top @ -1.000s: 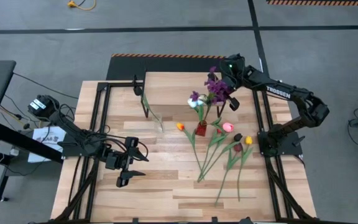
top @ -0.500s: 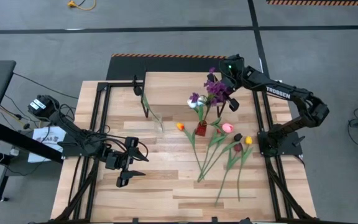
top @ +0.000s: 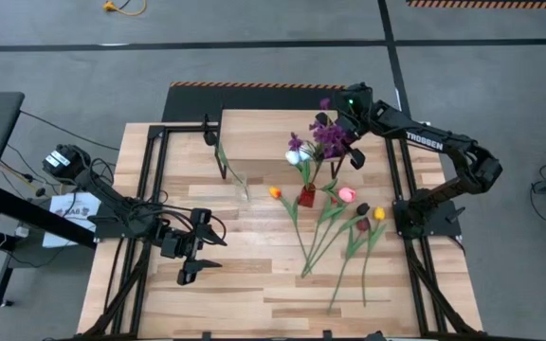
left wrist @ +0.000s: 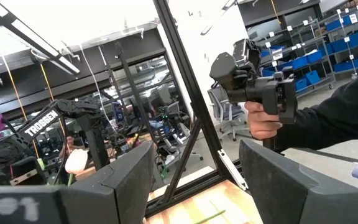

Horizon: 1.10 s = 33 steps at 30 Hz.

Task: Pick and place flowers into a vace then onto a shelf
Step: Put the violet flowers into the red vase

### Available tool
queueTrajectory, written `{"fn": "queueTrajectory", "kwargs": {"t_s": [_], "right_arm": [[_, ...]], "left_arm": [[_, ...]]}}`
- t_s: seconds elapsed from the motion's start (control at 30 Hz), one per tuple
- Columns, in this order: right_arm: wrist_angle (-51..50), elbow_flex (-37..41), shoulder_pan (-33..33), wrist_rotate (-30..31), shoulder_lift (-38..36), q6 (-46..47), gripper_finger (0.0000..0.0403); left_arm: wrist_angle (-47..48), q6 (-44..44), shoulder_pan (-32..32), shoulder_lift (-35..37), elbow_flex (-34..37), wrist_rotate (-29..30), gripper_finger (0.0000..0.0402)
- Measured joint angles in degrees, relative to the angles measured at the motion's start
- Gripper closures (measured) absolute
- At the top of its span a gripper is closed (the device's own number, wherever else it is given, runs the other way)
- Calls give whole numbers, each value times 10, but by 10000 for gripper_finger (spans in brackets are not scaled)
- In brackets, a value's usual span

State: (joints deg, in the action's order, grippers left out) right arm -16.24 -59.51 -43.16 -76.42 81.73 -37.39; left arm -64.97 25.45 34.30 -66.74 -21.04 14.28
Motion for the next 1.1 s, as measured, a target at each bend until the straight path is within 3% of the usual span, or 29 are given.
{"fn": "queueTrajectory", "kwargs": {"t_s": [0.27, 0.5, 0.73, 1.1], "right_arm": [[0, 0, 1, 33, 0, 41, 301], [-6, 0, 0, 36, 0, 61, 229], [-86, 0, 0, 111, -30, 44, 163], [-173, 0, 24, 210, -74, 48, 148]], "left_arm": [[0, 0, 0, 0, 0, 0, 176], [0, -1, 0, 0, 0, 0, 176], [0, -1, 0, 0, 0, 0, 176], [-6, -9, 0, 0, 0, 0, 176]]}}
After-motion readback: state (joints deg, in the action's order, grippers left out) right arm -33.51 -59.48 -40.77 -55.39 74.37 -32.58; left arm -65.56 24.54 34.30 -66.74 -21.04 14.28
